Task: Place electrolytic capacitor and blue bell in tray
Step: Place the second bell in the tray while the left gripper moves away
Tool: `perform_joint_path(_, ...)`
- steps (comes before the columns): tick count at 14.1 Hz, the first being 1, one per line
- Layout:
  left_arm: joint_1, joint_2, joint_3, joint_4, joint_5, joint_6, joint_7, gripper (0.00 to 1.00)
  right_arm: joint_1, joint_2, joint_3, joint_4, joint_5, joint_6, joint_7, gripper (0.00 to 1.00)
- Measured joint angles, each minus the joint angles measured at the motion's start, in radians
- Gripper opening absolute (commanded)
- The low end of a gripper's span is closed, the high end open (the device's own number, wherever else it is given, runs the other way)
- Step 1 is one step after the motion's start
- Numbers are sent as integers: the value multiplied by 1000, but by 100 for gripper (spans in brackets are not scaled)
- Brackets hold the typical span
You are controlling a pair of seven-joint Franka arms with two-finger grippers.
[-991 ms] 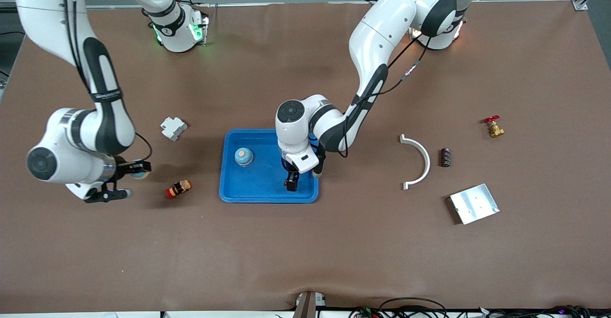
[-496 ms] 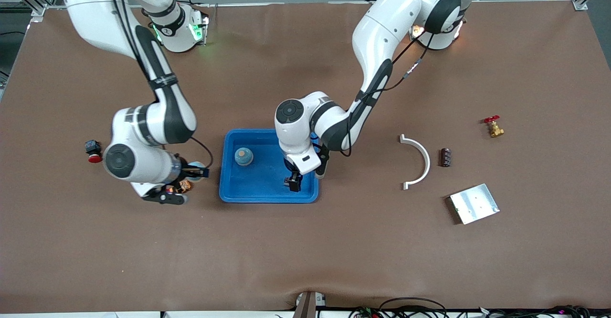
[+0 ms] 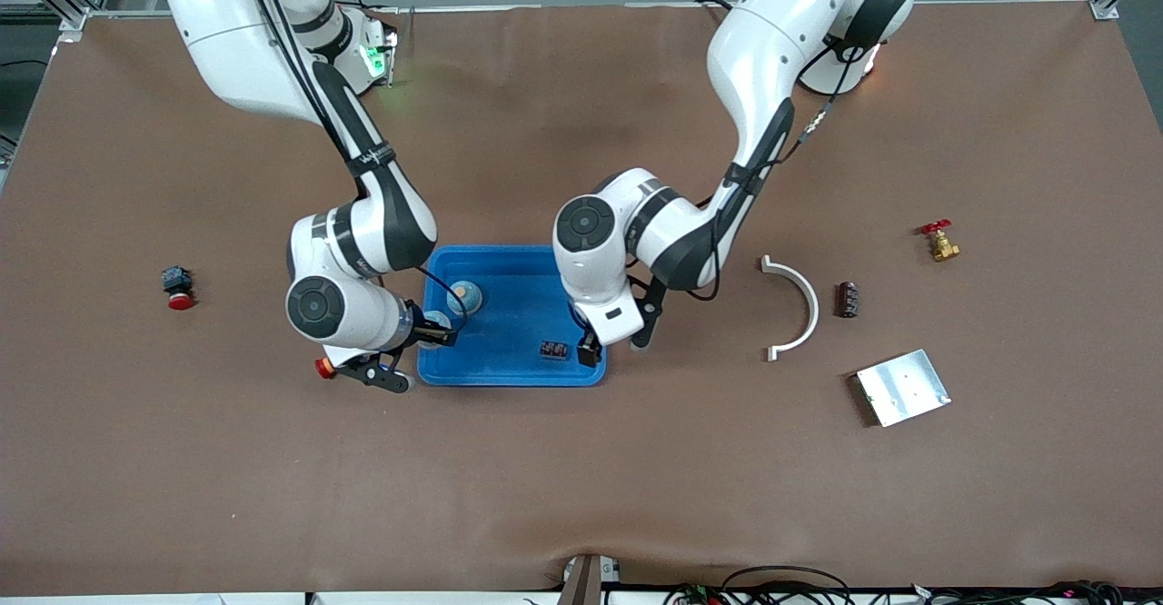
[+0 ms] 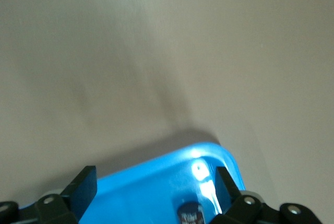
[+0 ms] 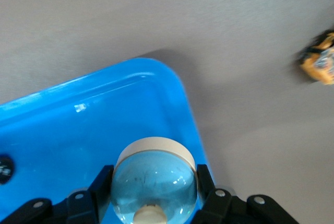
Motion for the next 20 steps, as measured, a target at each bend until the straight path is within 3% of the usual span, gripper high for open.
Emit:
perform_joint_path(2,24,-32,-1,-47,0,-1,55,100,2,19,10,20,0,9,15,0)
perform_joint_path(5,78,-114,-23,-152,-1,-4,189,100,10,39,12,28,0,19,17,10)
perform_joint_path(8,223,-263,-119,-301,-2,-12,364,100,18,53,13,29,0,51,18,24)
perform_joint_path(9,282,-312,-158,-348,-2,-14,418,100,19,58,13,29,0,67,18,41)
perform_joint_path(10,333,-353,-191,-388,-2,-15,460,100,20,60,13,29,0,73,18,72)
perform_joint_path(11,371,-383,-213,-420,-2,-15,487,100,20,61,13,29,0,73,18,88)
perform_joint_path(12,395,-402,-224,-446,-2,-15,509,100,20,62,13,30,0,74,18,96)
perform_joint_path(13,407,-415,-228,-463,-2,-15,532,100,20,63,12,30,0,74,18,100)
perform_joint_path(20,422,-427,-230,-485,-2,-17,781,100,4,57,-9,55,-46,46,-43,100)
